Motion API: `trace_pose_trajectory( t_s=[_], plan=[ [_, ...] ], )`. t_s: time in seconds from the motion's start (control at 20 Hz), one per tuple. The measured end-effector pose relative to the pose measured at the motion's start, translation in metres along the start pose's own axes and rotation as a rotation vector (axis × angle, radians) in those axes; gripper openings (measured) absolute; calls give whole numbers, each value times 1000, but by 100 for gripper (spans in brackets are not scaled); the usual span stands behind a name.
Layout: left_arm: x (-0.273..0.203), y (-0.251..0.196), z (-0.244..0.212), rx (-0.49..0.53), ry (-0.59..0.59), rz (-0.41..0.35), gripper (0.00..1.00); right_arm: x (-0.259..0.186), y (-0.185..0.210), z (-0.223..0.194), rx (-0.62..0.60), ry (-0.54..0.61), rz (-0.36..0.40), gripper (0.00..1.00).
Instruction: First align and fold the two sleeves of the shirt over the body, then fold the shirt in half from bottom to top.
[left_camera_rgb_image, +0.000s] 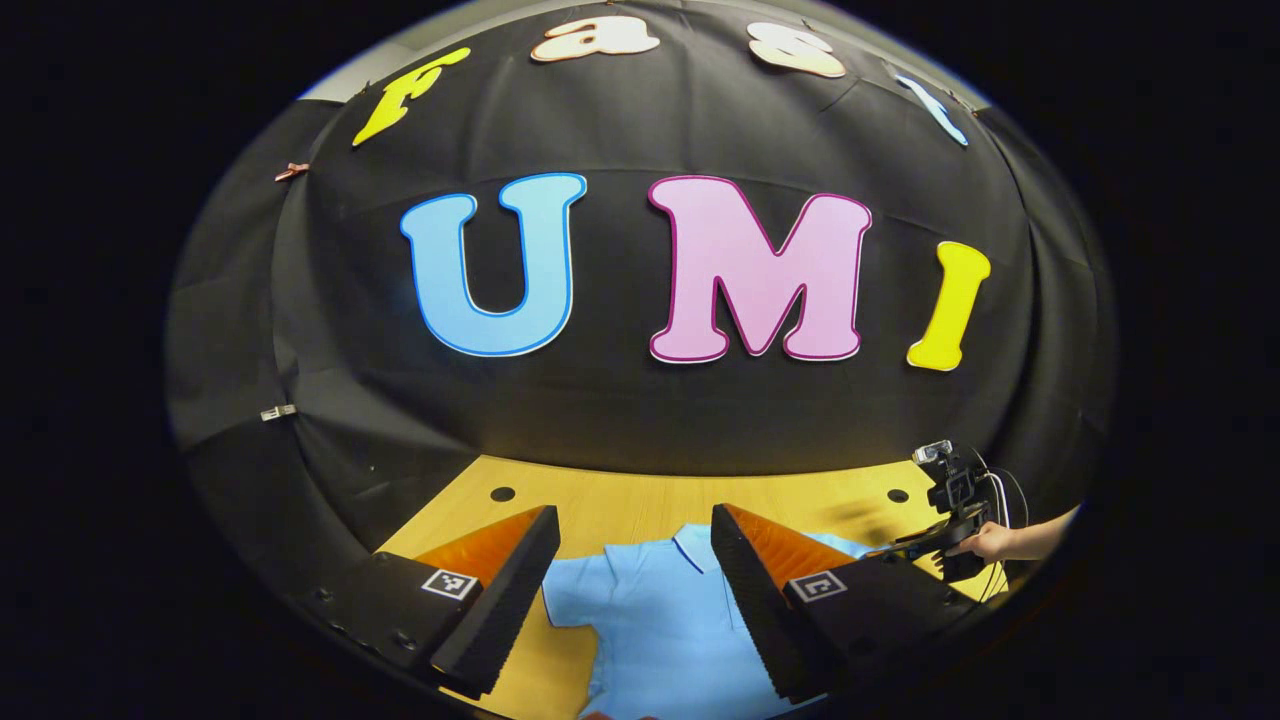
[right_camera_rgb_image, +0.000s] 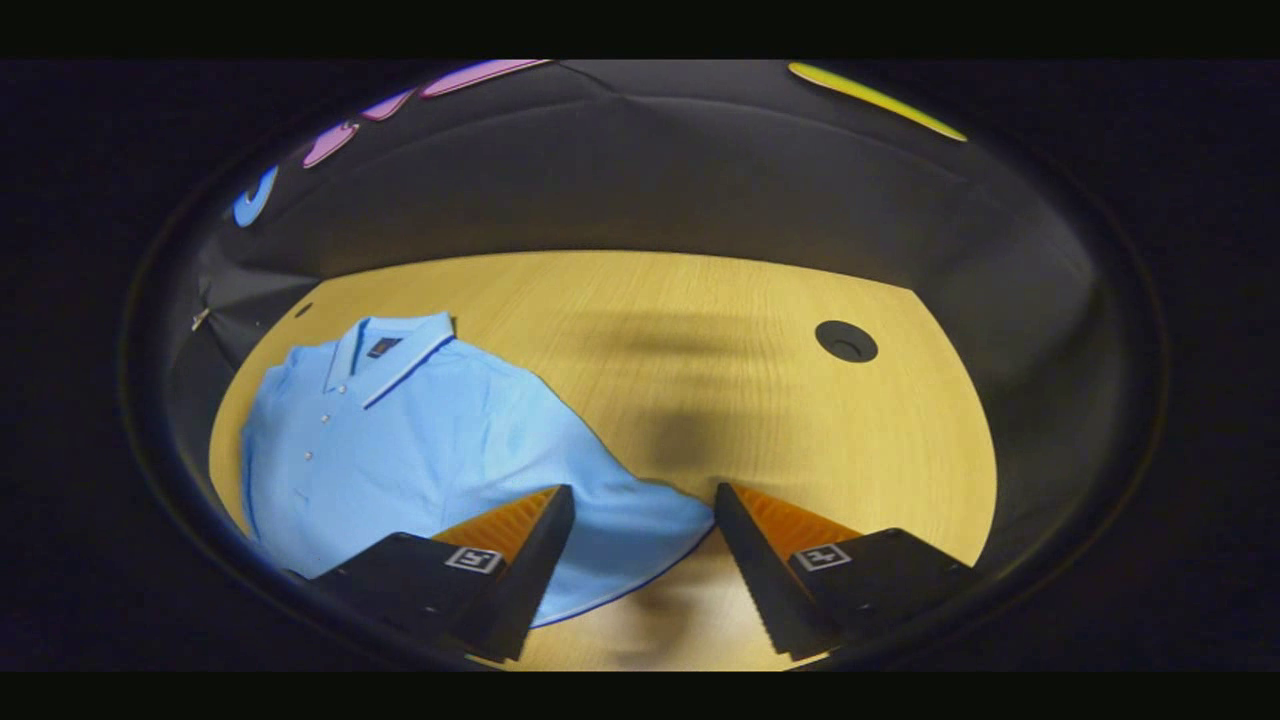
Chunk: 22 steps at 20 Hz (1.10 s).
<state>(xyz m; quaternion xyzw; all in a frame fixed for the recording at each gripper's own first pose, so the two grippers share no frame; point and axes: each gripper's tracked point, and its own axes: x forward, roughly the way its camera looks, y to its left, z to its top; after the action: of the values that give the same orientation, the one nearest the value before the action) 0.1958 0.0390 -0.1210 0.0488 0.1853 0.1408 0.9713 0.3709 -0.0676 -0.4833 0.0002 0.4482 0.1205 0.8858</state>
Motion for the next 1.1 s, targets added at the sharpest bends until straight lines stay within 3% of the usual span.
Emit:
trace_pose_trajectory(
  t_s=[0.3,0.6,0.7,0.75,0.8,0.85,0.9,1.05,1.1],
  plan=[
    [-6,22,-4,1,3,-14,97,5,8,2,132,6,-43,11],
    [-2,63,-11,-23,22,-5,97,-24,37,44,183,-99,-12,11],
    [3,73,-14,-50,27,-3,97,-36,77,72,199,-144,60,10],
    [4,75,-14,-54,27,-4,97,-34,87,71,191,-140,73,11],
    [6,77,-16,-56,22,-9,97,-29,96,69,175,-128,73,5],
    [8,82,-20,-61,28,-4,97,-23,104,68,159,-115,79,5],
    [11,88,-28,-68,41,5,97,-16,113,64,151,-99,85,11],
    [14,102,-47,-101,83,32,97,-2,138,54,166,-57,136,10],
    [15,105,-53,-109,95,39,97,3,146,49,166,-44,154,5]
  ],
)
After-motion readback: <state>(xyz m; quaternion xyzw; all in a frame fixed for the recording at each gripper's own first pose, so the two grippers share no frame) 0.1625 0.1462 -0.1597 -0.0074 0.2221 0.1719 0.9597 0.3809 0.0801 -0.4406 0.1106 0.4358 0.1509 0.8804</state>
